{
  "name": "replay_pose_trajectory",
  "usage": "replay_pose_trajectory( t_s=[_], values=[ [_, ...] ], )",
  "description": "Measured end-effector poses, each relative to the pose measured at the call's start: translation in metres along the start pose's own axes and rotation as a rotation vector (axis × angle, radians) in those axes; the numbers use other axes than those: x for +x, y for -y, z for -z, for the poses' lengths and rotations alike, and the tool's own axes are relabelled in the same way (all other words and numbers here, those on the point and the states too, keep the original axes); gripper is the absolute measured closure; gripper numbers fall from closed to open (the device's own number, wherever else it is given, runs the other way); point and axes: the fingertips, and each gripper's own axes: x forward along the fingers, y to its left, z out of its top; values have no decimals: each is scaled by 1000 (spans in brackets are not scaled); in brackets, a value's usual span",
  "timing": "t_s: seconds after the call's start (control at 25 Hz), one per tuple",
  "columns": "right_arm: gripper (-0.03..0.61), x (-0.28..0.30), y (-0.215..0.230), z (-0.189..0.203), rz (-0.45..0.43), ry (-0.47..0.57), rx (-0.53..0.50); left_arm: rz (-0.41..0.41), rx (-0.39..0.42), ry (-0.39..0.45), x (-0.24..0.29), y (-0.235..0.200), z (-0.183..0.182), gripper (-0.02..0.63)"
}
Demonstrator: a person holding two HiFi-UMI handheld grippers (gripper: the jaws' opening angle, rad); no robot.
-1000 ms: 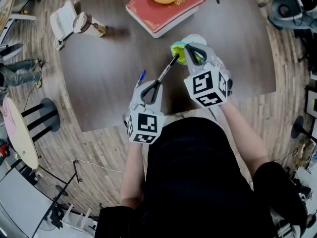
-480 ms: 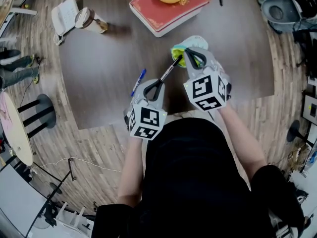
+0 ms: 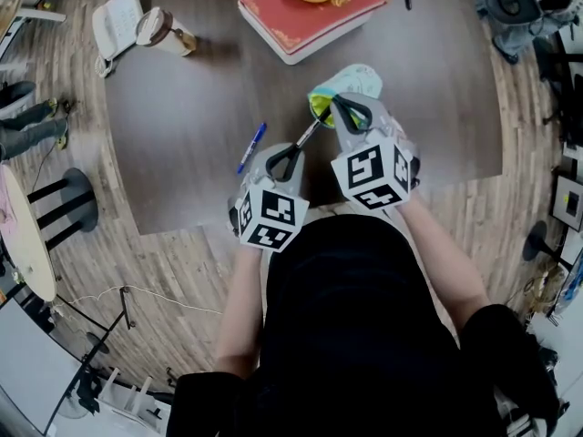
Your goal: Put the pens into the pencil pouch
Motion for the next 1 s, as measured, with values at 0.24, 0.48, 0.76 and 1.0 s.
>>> replay_pose_trajectory(
  t_s=[0.24,0.48,0.76,1.0],
  values=[
    [558,-1,-12,3,-23,-7,-8,0,-1,2,6,0,-1,576],
    [558,-3,-14,5,-31,-9,-12,2,6,2,14,1,-3,575],
    [558,-4,-16,7,-42,-9,-16,7,5,10,23,3,-9,575],
    [558,-6,-18,9,-52,-8,-18,12,10,24,31,5,-18,575]
  ],
)
